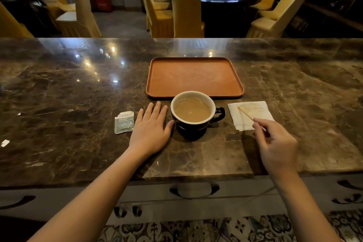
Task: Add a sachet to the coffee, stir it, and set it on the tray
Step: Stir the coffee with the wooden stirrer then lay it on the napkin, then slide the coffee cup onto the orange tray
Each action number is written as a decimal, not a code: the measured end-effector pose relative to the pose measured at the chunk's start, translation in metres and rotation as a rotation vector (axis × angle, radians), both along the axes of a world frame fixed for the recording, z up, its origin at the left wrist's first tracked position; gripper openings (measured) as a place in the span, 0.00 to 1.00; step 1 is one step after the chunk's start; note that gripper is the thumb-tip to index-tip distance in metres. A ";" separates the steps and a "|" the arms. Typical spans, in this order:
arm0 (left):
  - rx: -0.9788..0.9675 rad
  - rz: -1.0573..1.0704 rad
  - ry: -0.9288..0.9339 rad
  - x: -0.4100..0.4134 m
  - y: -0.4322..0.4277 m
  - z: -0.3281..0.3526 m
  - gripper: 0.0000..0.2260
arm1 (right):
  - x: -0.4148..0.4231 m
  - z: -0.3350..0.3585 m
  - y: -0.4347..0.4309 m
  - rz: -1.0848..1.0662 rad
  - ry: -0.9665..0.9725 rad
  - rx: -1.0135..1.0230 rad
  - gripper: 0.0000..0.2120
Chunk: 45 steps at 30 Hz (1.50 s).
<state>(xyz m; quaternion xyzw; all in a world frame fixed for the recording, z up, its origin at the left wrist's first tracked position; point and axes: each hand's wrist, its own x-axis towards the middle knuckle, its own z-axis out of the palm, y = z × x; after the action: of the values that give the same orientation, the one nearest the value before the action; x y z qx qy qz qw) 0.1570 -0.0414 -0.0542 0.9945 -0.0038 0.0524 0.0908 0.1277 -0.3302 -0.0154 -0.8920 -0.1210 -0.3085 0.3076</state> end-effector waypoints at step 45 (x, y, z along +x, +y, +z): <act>0.022 -0.003 0.007 0.002 0.000 -0.002 0.29 | 0.008 0.024 0.027 0.145 0.339 -0.085 0.23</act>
<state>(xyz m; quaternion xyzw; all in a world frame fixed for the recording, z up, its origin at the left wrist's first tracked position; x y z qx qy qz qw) 0.1586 -0.0416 -0.0566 0.9956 -0.0055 0.0487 0.0799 0.1361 -0.3028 0.0082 -0.9323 -0.1443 -0.1254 0.3069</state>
